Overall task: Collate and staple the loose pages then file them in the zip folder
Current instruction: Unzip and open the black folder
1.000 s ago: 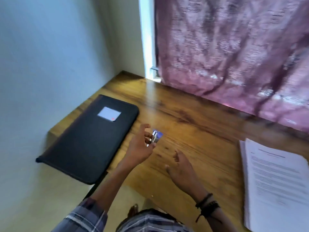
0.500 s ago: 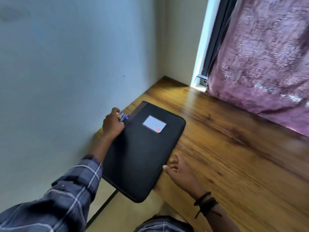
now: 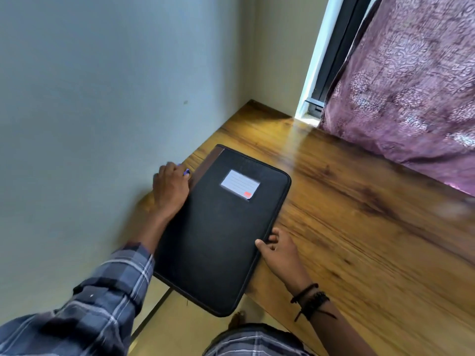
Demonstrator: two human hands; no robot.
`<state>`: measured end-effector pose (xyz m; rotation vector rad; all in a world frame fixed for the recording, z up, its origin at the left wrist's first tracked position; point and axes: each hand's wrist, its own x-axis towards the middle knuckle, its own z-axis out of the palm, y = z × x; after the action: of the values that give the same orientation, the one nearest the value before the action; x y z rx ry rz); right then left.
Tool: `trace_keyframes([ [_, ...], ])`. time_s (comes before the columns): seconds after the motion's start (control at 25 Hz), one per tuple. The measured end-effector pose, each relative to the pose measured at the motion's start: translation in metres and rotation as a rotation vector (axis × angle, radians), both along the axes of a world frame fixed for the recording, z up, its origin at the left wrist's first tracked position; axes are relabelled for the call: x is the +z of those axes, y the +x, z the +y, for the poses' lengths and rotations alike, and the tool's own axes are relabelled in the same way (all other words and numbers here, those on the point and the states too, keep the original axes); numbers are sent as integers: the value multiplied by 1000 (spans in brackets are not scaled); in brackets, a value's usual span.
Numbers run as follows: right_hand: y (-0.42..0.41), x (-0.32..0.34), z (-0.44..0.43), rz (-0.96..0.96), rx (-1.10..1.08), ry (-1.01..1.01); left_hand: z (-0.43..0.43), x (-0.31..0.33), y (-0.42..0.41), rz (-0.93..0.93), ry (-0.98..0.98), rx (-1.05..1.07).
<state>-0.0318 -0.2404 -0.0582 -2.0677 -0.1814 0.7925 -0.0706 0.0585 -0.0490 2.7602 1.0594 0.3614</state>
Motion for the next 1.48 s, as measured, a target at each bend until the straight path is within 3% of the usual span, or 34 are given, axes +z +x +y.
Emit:
trace_keyframes([
  [0.2,5,-2,4,161,-252,134,-20,-7,8,207,-381,140],
  [0.28,9,-3,-4,170,-317,181,-29,-2,9,124,-541,152],
  [0.4,21,6,-36,72,-421,241,-61,16,19,-24,-626,88],
  [0.52,39,23,-91,-71,-498,254,-119,31,41,-150,-668,-27],
  [0.72,61,37,-200,-194,-605,184,-232,27,83,-198,-737,-164],
  [1.04,62,24,-319,-239,-689,49,-346,-2,107,-93,-870,-410],
  [1.16,61,9,-328,-264,-637,-67,-341,-40,105,7,-824,-473],
  [1.36,57,5,-349,-423,-525,-276,-378,-21,100,58,-679,-387],
  [1.48,60,9,-361,-371,-534,-271,-385,-23,101,57,-594,-384],
])
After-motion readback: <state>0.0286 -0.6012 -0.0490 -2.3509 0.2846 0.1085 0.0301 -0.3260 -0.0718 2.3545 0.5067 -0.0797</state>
